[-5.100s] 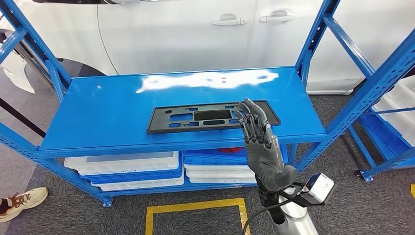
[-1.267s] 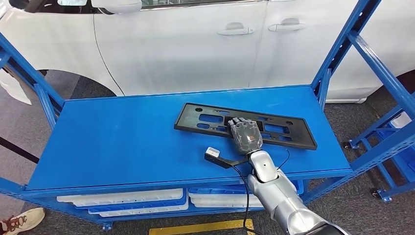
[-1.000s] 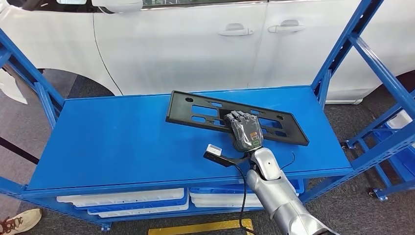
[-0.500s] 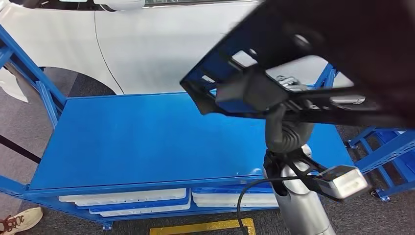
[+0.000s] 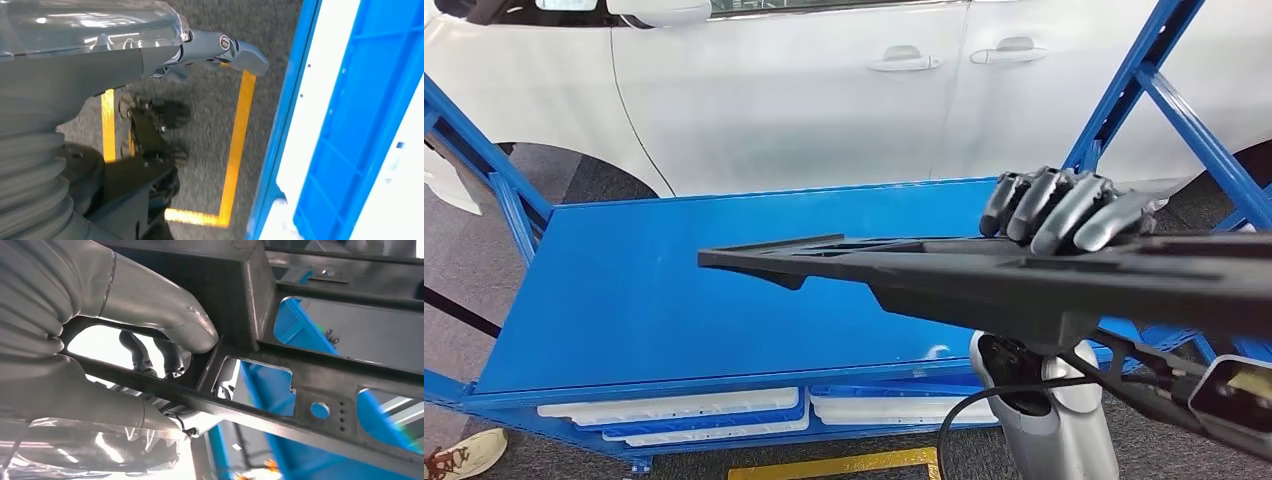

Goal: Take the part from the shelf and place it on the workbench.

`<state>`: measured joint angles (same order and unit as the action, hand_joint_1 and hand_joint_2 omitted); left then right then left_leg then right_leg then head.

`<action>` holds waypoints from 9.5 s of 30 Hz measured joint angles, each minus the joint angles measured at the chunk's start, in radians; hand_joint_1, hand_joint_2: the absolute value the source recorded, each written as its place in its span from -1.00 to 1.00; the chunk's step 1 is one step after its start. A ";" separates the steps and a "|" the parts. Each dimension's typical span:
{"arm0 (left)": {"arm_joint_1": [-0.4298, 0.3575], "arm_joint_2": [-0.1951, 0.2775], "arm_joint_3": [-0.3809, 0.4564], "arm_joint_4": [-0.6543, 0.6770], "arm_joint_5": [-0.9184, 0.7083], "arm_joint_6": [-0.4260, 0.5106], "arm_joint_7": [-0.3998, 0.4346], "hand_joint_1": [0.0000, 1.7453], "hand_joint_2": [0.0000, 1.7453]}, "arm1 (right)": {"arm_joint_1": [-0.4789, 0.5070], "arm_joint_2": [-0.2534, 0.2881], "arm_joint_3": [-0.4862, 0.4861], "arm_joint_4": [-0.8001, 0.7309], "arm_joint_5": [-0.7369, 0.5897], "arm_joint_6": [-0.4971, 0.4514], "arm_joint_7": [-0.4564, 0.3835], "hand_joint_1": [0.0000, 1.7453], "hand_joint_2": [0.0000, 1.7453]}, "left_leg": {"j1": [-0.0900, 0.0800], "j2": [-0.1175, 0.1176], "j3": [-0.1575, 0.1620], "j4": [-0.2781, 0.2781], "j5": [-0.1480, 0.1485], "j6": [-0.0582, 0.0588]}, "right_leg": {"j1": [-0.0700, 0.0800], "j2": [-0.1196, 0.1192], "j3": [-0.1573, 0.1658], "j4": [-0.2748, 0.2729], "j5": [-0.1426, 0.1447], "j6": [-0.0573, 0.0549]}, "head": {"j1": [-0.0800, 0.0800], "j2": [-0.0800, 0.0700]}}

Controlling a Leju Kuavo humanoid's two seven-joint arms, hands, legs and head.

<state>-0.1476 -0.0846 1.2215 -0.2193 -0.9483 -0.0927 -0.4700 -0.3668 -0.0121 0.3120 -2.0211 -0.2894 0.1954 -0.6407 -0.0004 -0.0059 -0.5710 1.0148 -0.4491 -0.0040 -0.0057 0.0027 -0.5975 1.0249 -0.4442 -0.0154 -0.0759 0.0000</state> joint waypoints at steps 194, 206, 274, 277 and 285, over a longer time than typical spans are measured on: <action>0.060 0.013 0.022 0.000 -0.048 0.041 0.101 -1.00 1.00 | 0.209 -0.055 0.042 0.016 0.302 -0.088 -0.056 1.00 1.00 | 0.009 0.056 0.039 -0.041 -0.007 0.019 | -0.007 -0.003 -0.131 0.233 -0.079 0.032 | -0.002 0.000; 0.056 0.027 0.022 0.000 -0.048 0.052 0.145 -1.00 1.00 | 0.226 -0.083 0.012 -0.006 0.278 -0.074 -0.056 1.00 1.00 | 0.010 0.023 -0.050 0.201 -0.157 -0.033 | 0.002 0.007 -0.006 -0.010 0.009 -0.030 | -0.003 0.000; 0.066 0.016 0.056 0.000 -0.031 0.082 0.169 -1.00 1.00 | 0.144 -0.108 0.047 0.151 0.197 -0.067 -0.056 1.00 1.00 | 0.005 -0.018 -0.045 0.137 -0.073 -0.012 | 0.004 0.078 -0.007 0.001 -0.007 -0.023 | -0.002 0.000; 0.066 0.019 0.056 0.000 -0.031 0.082 0.167 -1.00 1.00 | 0.132 -0.109 0.050 0.161 0.187 -0.066 -0.056 1.00 1.00 | 0.004 -0.084 0.013 -0.004 -0.021 0.001 | -0.001 0.114 -0.013 0.002 -0.002 -0.011 | -0.002 0.000; 0.066 0.017 0.056 0.000 -0.026 0.088 0.163 -1.00 1.00 | 0.110 -0.108 0.060 0.181 0.180 -0.069 -0.056 1.00 1.00 | 0.002 0.014 0.026 -0.044 -0.001 0.029 | -0.003 0.013 -0.127 0.230 -0.124 0.025 | -0.002 0.000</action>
<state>-0.0817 -0.0671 1.2779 -0.2197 -0.9744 -0.0045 -0.3067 -0.2568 -0.1205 0.3721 -1.8397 -0.1096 0.1265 -0.6968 0.0020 0.0081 -0.5448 0.9707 -0.4504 0.0255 -0.0085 0.0160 -0.7242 1.2546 -0.5683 0.0093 -0.0782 0.0000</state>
